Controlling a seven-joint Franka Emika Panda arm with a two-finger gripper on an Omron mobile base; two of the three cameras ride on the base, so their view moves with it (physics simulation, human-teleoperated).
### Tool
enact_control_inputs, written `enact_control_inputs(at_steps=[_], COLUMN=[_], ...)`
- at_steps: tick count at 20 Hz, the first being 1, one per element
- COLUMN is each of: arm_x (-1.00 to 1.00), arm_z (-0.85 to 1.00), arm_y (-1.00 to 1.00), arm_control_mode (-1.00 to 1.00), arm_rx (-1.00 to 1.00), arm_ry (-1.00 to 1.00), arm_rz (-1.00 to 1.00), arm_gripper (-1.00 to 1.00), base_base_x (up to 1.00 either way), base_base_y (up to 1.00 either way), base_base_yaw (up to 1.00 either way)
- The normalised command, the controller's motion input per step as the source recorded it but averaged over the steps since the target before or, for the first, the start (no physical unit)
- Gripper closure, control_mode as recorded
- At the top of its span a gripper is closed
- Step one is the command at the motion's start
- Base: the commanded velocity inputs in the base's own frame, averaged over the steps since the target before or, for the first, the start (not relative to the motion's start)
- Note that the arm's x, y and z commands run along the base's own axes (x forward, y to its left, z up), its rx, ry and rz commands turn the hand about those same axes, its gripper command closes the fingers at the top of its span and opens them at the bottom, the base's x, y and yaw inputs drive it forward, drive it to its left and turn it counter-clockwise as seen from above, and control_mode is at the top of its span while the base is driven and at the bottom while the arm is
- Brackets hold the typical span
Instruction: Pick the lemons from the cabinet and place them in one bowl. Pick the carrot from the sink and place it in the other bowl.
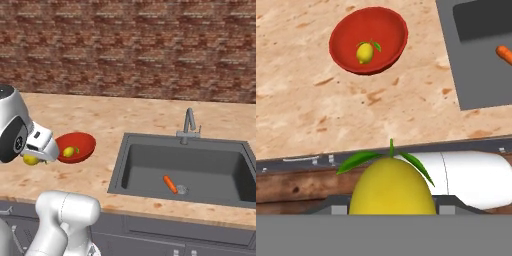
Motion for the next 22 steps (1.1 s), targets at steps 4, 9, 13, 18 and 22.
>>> enact_control_inputs(at_steps=[4, 9, 13, 18, 22], arm_x=[0.00, 0.62, 1.00, 0.87, 0.78], arm_z=[0.00, -0.03, 0.00, -0.04, -0.13], arm_y=[0.00, 0.00, 0.00, 0.02, 0.00], arm_control_mode=[1.00, -1.00, -1.00, -1.00, -1.00], arm_rx=[0.00, 0.00, 0.00, 0.00, 0.00], arm_ry=[0.00, 0.04, 0.07, 0.02, 0.00], arm_rz=[0.00, 0.00, 0.00, -0.03, 0.00], arm_gripper=[1.00, 1.00, 1.00, 1.00, 1.00], base_base_x=[0.00, 0.00, 0.00, 0.00, 0.00], base_base_y=[0.00, 0.00, 0.00, 0.00, 0.00], base_base_yaw=[0.00, 0.00, 0.00, 0.00, 0.00])
